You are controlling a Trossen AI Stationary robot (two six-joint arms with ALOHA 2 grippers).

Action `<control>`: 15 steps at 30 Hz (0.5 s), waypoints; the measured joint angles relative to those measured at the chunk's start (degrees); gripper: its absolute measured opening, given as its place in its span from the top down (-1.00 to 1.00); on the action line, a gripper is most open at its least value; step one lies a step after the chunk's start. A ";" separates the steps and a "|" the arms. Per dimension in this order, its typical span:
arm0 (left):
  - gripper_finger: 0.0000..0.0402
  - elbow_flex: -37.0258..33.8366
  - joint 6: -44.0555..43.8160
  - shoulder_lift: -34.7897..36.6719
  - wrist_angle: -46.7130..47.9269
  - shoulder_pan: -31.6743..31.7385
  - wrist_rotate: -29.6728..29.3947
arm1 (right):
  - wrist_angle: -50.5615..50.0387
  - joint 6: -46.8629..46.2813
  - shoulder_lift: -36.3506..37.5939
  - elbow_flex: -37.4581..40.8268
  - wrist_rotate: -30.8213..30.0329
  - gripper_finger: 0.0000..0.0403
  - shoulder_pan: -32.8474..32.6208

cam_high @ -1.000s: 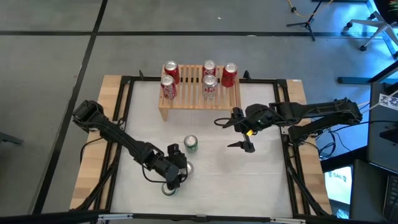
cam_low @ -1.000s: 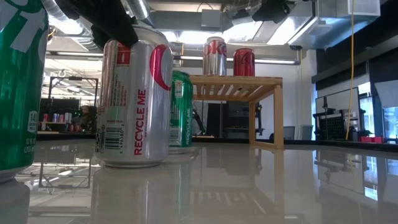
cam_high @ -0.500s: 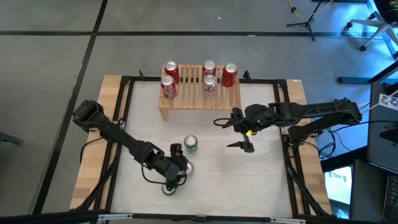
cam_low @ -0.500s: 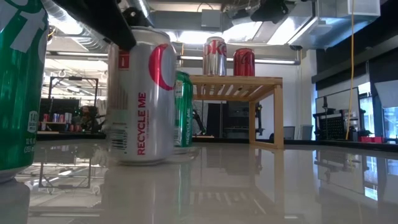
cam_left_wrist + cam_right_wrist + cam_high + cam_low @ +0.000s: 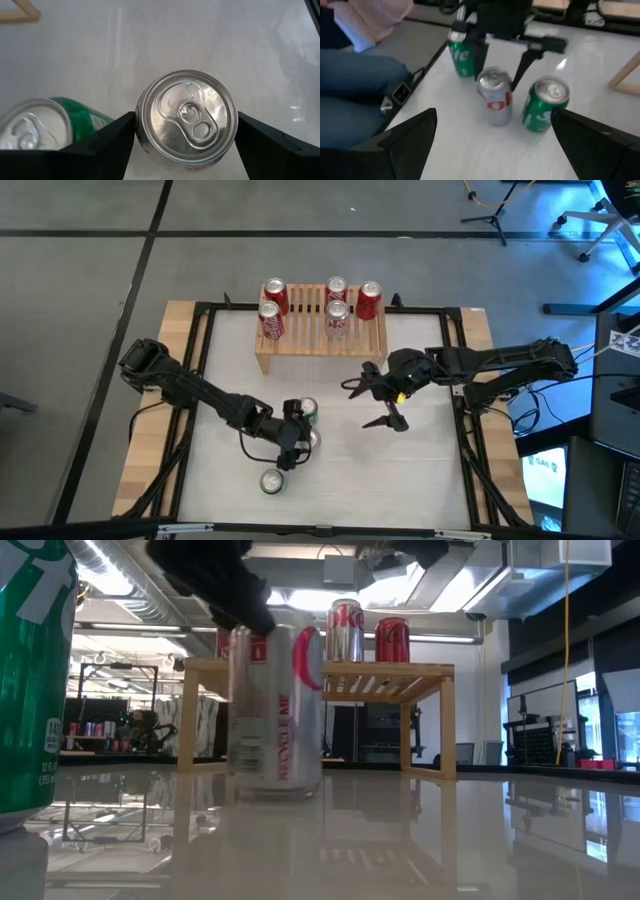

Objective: Place canned beverage on shelf
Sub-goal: Put the red silver soda can on the shelf

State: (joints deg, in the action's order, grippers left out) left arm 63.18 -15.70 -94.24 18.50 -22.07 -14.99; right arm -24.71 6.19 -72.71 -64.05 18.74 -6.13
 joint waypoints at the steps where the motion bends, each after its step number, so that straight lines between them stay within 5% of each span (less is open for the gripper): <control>1: -0.44 0.00 0.00 0.00 -0.37 0.33 0.01 | 0.15 0.37 0.00 0.10 0.00 -0.91 0.02; 15: -0.44 0.00 1.42 0.00 -10.33 2.10 1.13 | 12.28 -1.00 1.70 11.19 2.87 -0.91 0.15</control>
State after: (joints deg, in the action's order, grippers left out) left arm 63.18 -14.28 -94.24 8.18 -19.97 -13.86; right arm -12.43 5.19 -71.00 -52.86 21.62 -5.98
